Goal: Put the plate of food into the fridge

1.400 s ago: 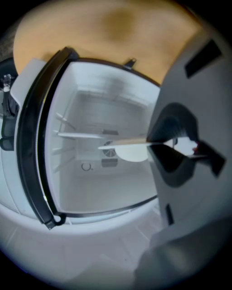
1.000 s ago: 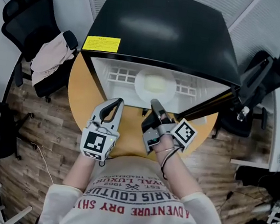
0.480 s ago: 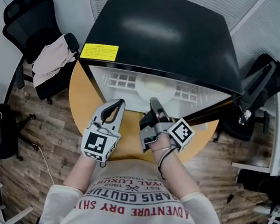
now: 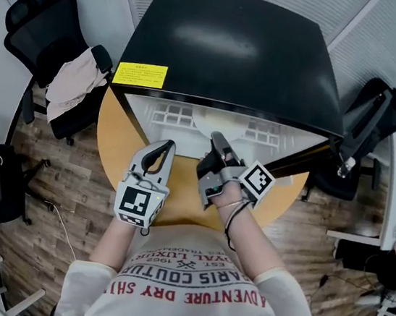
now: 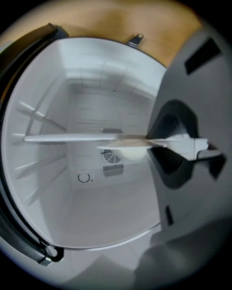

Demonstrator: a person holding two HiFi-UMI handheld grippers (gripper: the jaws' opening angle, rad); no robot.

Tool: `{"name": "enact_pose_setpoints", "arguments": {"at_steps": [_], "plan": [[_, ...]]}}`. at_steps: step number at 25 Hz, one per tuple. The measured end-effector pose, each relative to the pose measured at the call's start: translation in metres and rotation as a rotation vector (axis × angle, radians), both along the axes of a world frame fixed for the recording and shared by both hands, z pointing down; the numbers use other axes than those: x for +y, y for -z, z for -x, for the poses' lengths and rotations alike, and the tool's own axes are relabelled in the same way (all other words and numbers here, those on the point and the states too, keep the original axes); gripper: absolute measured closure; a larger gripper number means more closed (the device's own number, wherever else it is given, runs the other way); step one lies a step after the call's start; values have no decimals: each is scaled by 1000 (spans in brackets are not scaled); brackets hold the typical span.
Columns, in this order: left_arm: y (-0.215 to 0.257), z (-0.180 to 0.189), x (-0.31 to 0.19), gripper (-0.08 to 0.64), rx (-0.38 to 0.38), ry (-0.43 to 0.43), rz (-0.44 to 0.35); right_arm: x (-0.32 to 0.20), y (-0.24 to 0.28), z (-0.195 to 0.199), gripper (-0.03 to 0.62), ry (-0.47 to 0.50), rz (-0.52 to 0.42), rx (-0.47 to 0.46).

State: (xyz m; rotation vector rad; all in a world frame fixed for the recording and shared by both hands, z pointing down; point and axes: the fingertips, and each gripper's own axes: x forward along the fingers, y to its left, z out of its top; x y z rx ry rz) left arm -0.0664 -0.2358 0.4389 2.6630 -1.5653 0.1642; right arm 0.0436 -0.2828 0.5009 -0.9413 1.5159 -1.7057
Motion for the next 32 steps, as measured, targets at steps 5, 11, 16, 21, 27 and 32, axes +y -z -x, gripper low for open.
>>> {"name": "enact_pose_setpoints", "arguments": {"at_steps": [5, 11, 16, 21, 27, 32], "plan": [[-2, -5, 0, 531, -4, -9, 2, 0, 3, 1, 520, 23, -21, 27], [-1, -6, 1, 531, -10, -13, 3, 3, 3, -1, 458, 59, -18, 117], [-1, -7, 3, 531, -4, -16, 6, 17, 10, -2, 451, 120, -84, 200], [2, -11, 9, 531, -8, -36, 1, 40, 28, 3, 555, 210, -246, 440], [3, -14, 16, 531, -16, -63, -3, 58, 50, -3, 565, 239, -471, 742], [2, -12, 19, 531, -14, -72, -2, 66, 55, -4, 565, 248, -633, 1165]]}}
